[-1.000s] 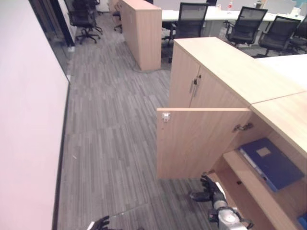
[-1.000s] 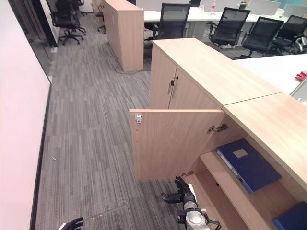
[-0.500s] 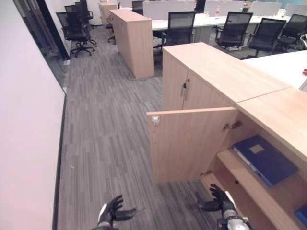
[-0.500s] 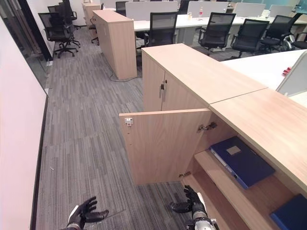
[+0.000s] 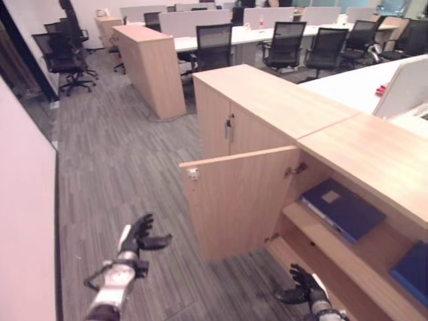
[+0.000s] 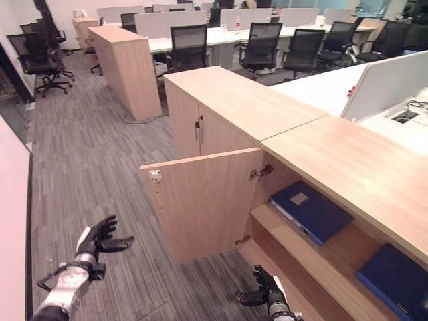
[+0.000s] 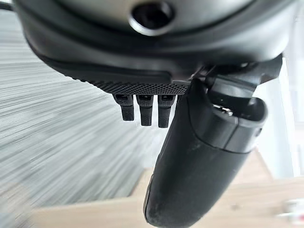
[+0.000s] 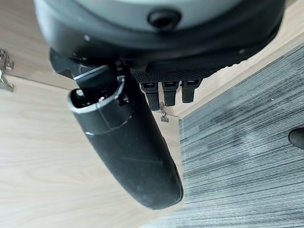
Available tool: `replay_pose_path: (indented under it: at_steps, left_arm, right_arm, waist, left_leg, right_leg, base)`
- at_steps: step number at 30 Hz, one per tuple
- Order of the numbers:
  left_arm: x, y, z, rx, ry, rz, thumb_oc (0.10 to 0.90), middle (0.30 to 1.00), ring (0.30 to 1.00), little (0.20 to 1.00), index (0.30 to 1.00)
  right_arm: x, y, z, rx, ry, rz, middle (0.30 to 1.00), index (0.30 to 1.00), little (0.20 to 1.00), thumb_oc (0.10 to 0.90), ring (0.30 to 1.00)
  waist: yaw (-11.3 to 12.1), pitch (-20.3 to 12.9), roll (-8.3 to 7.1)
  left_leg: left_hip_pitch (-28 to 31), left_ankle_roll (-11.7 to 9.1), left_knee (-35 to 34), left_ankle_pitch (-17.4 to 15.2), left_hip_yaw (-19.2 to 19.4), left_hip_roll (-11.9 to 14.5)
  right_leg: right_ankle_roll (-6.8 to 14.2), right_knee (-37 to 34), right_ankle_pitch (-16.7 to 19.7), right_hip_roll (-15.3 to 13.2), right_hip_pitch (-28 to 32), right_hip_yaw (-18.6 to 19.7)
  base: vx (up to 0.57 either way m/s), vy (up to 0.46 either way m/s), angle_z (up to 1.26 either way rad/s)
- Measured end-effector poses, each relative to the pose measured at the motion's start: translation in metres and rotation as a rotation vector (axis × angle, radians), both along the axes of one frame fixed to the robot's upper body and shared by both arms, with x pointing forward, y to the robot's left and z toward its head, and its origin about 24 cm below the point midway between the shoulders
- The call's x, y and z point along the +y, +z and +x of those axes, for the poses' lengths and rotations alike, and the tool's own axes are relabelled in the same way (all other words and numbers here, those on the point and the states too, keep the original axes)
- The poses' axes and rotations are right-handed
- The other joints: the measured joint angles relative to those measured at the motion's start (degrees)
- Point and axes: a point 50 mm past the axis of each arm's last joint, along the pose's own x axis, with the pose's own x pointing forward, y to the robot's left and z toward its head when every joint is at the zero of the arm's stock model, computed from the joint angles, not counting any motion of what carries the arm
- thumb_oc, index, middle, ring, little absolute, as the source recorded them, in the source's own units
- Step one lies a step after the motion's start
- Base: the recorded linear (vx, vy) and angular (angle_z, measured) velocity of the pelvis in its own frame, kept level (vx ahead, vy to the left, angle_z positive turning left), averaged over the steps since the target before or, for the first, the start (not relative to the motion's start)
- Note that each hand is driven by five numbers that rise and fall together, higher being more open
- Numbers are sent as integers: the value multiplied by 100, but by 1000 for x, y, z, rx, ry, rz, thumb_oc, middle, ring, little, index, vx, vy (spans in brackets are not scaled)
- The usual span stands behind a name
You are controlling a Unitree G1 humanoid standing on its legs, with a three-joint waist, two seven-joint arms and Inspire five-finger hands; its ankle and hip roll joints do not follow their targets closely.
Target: Put the empty folder in the office cabinet
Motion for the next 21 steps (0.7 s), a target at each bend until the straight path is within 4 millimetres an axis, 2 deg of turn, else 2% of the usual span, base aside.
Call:
replay_pose_path:
  at_steps: [3,9,16,21]
  left_arm:
    - [-1,21,26,-55,-28,24,800,900,900,900,900]
    - [-16,43,53,-124,-103,45,800,900,900,900,900]
    - [-25,50,65,-144,-126,24,800,900,900,900,900]
    - [-32,48,67,-147,-124,-8,800,900,900,900,900]
  right_arm:
    - [-1,0,0,4,19,1,900,900,900,800,900]
    - [0,0,0,8,30,2,900,900,900,800,900]
    - [2,-1,-1,18,56,14,900,900,900,800,900]
    - [5,-2,-3,24,68,18,900,900,900,800,900]
  waist:
    - [-89,-20,-18]
    - [-301,-25,-27]
    - [-432,-30,-44]
    - [-421,-38,-73]
  left_leg:
    - [7,0,0,1,100,1]
    - [60,-4,-2,-3,198,9]
    - [60,-13,-2,-9,281,27]
    - [61,-13,-2,-9,297,25]
  right_leg:
    - [4,1,35,13,-62,115]
    - [9,1,52,19,-71,204]
    - [0,1,79,47,-153,320]
    - [-2,1,81,44,-148,311]
  base:
    - [18,18,-17]
    - [10,10,-9]
    - [2,9,-9]
    - [2,2,1]
